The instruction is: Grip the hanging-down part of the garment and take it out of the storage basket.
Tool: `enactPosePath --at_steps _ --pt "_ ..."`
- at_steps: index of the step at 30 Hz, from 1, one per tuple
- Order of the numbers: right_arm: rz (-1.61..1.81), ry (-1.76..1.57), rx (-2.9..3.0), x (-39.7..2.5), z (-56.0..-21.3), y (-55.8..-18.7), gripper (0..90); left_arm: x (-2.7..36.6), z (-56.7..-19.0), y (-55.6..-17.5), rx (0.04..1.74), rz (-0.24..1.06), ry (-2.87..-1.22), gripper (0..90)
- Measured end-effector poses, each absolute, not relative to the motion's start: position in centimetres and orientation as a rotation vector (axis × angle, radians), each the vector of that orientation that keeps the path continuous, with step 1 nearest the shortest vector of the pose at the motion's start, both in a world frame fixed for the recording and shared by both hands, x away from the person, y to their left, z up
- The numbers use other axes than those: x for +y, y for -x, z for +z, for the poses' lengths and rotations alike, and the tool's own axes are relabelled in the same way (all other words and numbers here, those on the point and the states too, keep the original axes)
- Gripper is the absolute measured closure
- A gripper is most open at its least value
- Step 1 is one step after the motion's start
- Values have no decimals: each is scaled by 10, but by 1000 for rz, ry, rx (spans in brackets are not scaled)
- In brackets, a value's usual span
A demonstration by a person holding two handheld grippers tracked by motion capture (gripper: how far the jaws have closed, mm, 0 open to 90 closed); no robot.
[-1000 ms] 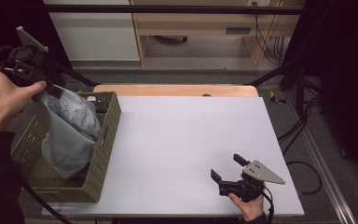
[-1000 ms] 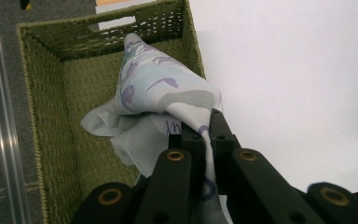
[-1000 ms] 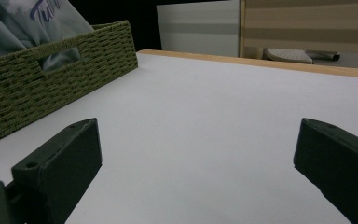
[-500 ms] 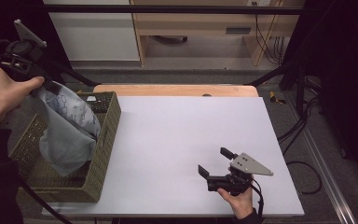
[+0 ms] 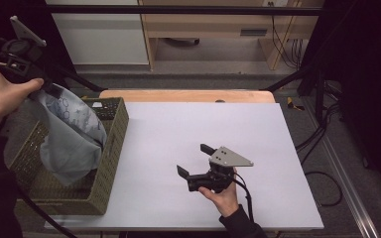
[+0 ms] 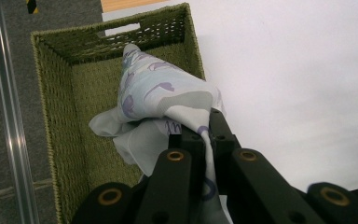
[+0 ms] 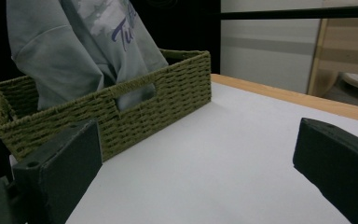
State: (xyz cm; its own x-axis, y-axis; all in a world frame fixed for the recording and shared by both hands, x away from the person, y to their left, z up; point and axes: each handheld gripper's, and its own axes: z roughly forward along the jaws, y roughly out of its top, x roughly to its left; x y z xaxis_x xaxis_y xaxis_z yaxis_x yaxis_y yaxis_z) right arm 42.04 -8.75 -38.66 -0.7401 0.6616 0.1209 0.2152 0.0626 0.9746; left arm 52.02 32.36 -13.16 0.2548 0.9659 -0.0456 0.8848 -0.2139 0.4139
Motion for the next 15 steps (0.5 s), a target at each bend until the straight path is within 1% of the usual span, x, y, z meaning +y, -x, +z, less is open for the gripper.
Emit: enactPosePath --at_steps 15 --pt "1787 -809 2038 -31 -376 -447 24 320 -132 -523 1706 311 -2195 876"
